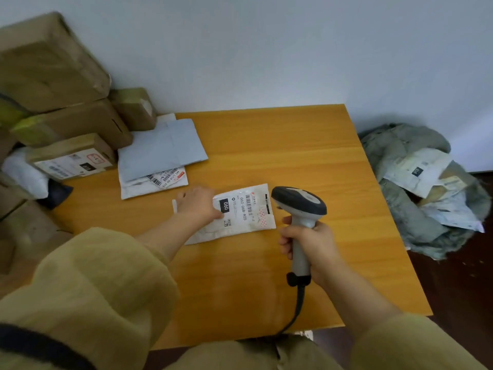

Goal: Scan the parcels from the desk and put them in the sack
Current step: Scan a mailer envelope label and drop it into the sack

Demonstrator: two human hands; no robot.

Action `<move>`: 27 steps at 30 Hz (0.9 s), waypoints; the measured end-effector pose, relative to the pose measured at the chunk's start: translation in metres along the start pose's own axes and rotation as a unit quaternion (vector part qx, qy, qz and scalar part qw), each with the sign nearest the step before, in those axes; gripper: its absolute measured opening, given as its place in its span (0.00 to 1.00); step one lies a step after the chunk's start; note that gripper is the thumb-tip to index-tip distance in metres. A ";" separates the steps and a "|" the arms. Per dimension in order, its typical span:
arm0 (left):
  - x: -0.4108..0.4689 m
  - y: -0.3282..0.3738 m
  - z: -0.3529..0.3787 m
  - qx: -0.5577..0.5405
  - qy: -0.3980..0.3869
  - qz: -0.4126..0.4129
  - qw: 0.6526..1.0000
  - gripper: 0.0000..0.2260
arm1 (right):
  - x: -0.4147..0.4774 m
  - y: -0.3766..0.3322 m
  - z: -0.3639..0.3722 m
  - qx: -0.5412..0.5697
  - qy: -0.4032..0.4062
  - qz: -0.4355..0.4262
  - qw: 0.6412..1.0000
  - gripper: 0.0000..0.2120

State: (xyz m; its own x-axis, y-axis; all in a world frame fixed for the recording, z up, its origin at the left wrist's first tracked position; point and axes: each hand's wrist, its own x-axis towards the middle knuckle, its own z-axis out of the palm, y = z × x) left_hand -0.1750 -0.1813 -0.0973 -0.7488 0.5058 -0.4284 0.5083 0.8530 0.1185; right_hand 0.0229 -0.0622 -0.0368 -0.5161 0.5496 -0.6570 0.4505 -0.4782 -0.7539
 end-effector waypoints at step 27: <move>-0.177 0.160 -0.032 -0.535 0.147 -0.115 0.824 0.11 | -0.136 -0.033 -0.161 0.011 -0.207 -0.147 0.967 0.09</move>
State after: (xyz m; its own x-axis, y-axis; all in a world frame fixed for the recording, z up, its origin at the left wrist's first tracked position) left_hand 0.0251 -0.1302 0.0261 -0.9235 0.1910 -0.3328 -0.2096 0.4756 0.8544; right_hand 0.1952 -0.0107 0.0773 -0.8694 0.3446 -0.3542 0.2266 -0.3589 -0.9055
